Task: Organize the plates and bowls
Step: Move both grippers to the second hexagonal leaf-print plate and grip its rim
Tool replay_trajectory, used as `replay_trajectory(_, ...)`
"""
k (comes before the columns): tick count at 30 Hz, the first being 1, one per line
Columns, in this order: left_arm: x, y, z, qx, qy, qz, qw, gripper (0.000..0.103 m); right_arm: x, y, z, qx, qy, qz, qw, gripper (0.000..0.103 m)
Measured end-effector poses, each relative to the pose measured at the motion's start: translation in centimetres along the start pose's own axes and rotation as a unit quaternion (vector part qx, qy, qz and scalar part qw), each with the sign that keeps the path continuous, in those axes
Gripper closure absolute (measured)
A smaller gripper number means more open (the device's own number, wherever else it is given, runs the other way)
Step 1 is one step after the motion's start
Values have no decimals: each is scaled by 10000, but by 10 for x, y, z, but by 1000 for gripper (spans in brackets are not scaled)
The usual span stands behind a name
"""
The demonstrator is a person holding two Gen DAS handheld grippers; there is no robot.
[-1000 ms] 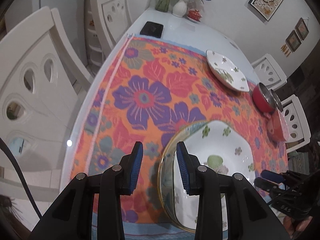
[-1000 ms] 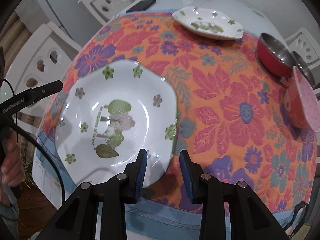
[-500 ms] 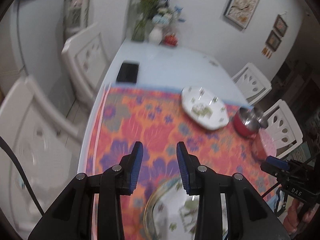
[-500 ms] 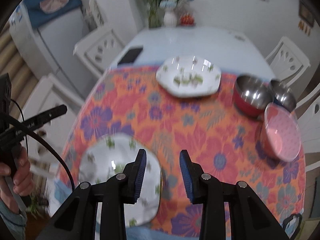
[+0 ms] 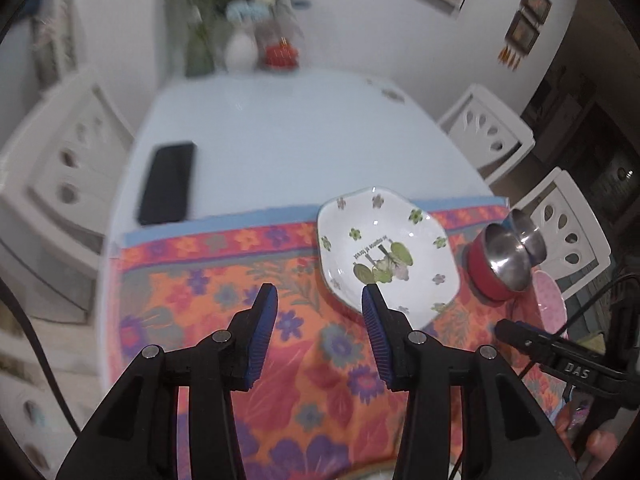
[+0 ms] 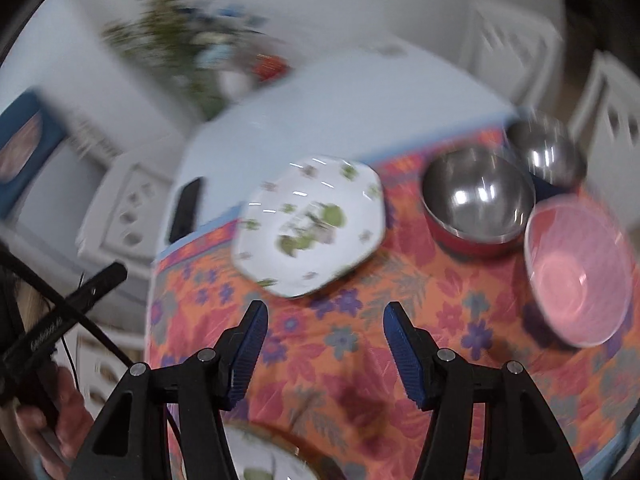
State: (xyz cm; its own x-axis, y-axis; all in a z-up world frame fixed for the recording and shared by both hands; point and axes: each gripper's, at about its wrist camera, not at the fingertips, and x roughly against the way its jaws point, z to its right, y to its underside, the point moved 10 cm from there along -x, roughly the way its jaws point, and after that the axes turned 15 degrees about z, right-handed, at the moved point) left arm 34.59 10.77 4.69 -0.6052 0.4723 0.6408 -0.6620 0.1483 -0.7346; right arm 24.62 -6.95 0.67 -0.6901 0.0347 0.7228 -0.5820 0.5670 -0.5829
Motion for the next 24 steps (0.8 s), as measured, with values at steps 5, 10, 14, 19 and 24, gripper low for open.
replay_trajectory(5, -65, 12, 3, 81, 336, -491, 9982, 62, -55, 2, 22, -301, 319, -224, 9988, 45)
replay_trajectory(10, -105, 20, 8, 50, 447, -743, 9962, 65, -92, -8, 19, -24, 411, -221, 9989, 45)
replay_trajectory(14, -126, 27, 10, 52, 542, -866, 9948, 71, -108, -15, 16, 312, 471, -83, 9984, 46)
replay_trajectory(19, -143, 31, 15, -37, 669, -934, 9934, 77, -130, -18, 19, 381, 406, -86, 9984, 62)
replay_trajectory(24, -155, 29, 15, 70, 823, -920, 9923, 77, -143, -21, 17, 569, 405, 48, 9975, 65)
